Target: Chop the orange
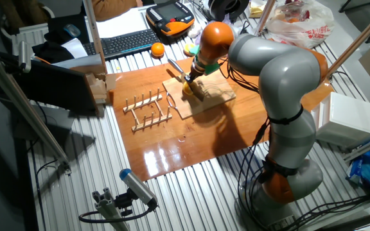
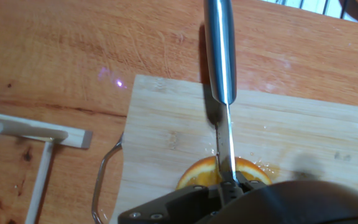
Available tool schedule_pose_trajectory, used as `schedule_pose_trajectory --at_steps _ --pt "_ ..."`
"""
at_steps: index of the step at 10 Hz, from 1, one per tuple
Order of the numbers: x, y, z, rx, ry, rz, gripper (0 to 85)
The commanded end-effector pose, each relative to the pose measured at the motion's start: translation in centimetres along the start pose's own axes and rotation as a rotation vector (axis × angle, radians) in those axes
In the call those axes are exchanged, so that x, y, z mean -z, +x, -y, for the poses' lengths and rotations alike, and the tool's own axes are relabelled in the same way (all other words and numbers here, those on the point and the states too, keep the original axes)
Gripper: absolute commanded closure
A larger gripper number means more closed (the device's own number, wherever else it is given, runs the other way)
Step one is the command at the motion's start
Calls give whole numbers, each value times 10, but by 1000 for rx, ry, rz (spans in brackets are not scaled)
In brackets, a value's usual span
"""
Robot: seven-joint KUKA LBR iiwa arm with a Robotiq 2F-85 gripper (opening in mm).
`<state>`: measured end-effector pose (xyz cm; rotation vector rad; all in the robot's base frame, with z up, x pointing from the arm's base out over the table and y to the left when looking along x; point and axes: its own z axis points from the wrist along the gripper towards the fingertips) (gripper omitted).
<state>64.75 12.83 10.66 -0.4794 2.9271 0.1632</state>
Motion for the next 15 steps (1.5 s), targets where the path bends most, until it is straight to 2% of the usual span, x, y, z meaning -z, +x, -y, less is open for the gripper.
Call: schedule_pose_trajectory --at_steps 1,3,6,8,9,10,13,15 --pt "1 -2 -1 0 -3 -7 850" --pt "6 -6 -1 0 -8 -22 850" --pt "5 -6 -1 -1 -13 -19 850" --pt "4 -5 -1 8 -30 5 850" --pt "4 -4 -2 17 -51 28 850" --pt "4 -4 -2 22 -53 45 850" --pt "2 1 0 33 -30 66 850" --pt "-1 7 2 35 -28 82 850"
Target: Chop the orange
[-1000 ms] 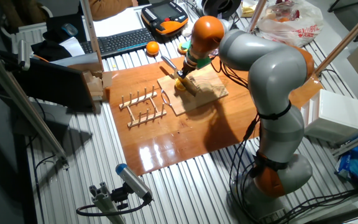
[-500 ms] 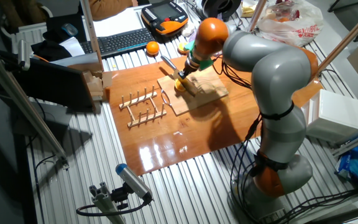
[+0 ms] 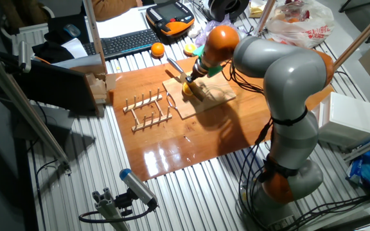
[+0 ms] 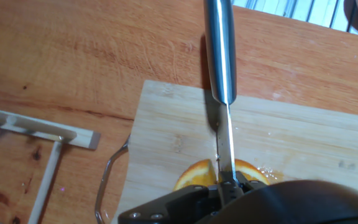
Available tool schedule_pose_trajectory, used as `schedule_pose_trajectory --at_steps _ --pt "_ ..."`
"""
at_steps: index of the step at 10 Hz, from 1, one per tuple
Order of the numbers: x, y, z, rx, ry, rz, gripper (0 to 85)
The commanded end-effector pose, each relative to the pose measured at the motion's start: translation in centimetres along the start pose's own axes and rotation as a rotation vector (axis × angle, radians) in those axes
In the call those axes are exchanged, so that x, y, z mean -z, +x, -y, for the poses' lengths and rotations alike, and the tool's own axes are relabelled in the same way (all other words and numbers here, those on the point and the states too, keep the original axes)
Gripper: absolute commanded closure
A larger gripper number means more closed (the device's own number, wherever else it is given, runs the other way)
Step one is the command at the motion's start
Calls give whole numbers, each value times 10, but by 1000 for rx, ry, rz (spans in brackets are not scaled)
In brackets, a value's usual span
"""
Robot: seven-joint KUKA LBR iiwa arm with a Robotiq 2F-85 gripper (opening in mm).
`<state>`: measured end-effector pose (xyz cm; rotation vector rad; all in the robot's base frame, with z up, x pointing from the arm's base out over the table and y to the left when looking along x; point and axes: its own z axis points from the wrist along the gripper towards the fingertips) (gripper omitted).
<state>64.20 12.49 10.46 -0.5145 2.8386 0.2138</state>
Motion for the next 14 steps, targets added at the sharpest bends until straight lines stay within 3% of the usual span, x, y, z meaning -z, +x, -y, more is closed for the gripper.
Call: schedule_pose_trajectory --at_steps 1,4,10,14 --pt "-1 2 0 -1 -2 8 850" --pt "-5 4 -3 -3 3 29 850" --pt "-7 6 -3 -3 -10 44 850" --pt "-7 -2 -11 -9 -7 64 850"
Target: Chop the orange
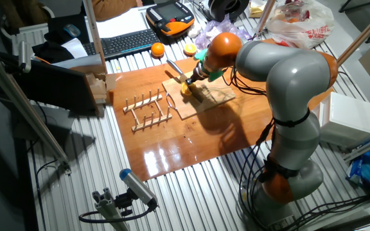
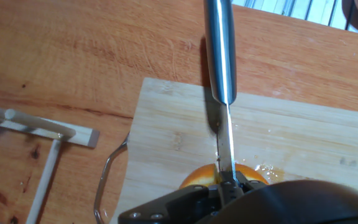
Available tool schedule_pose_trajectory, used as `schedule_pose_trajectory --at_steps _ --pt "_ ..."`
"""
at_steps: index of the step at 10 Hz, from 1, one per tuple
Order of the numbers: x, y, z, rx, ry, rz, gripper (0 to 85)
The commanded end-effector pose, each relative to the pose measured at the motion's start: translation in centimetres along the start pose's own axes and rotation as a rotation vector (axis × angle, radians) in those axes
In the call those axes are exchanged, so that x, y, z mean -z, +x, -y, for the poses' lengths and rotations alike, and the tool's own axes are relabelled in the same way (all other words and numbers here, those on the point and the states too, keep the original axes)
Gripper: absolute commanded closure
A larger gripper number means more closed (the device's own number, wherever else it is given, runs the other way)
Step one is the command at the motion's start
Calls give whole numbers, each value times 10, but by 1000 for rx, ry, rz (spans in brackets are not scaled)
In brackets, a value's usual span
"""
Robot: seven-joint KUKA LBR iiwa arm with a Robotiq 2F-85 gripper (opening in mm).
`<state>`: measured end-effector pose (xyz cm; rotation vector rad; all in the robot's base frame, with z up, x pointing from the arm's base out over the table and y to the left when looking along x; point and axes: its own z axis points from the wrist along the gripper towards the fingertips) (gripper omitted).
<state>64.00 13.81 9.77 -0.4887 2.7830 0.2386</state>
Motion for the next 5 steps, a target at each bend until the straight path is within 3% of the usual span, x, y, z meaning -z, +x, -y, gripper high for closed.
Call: schedule_pose_trajectory --at_steps 1,3,4,5 --pt "1 -4 -1 0 1 4 850" --pt "4 -6 -2 6 3 -5 850" --pt "7 -8 -3 0 -24 -29 850" --pt "11 -10 -5 0 -23 -41 850"
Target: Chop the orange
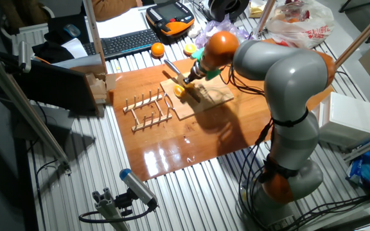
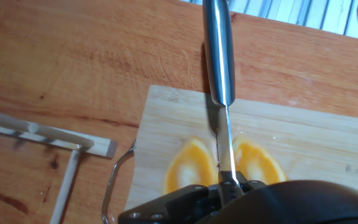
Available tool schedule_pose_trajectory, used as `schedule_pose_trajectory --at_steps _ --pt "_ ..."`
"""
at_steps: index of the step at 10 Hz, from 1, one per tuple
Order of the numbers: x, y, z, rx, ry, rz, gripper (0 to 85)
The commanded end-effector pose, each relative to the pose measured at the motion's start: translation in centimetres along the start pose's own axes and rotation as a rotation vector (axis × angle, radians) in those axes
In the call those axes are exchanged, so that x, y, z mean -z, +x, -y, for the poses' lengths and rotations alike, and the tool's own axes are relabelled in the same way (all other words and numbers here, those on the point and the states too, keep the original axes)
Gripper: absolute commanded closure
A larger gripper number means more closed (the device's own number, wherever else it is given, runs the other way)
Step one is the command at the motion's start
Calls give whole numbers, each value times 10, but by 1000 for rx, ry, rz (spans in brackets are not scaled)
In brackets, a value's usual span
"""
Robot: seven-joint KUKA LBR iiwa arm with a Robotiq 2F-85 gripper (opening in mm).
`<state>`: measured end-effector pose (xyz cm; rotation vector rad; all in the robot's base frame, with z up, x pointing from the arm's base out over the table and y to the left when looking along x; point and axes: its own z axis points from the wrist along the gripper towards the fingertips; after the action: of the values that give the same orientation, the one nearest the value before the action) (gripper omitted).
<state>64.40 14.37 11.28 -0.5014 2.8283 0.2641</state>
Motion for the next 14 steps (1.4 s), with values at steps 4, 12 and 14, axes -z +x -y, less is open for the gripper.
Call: schedule_pose_trajectory --at_steps 4,12,14 --pt "33 -15 -29 -67 2 -60 850" --pt "76 -25 -110 -235 12 -112 850" --pt "81 -23 -123 -255 15 -107 850"
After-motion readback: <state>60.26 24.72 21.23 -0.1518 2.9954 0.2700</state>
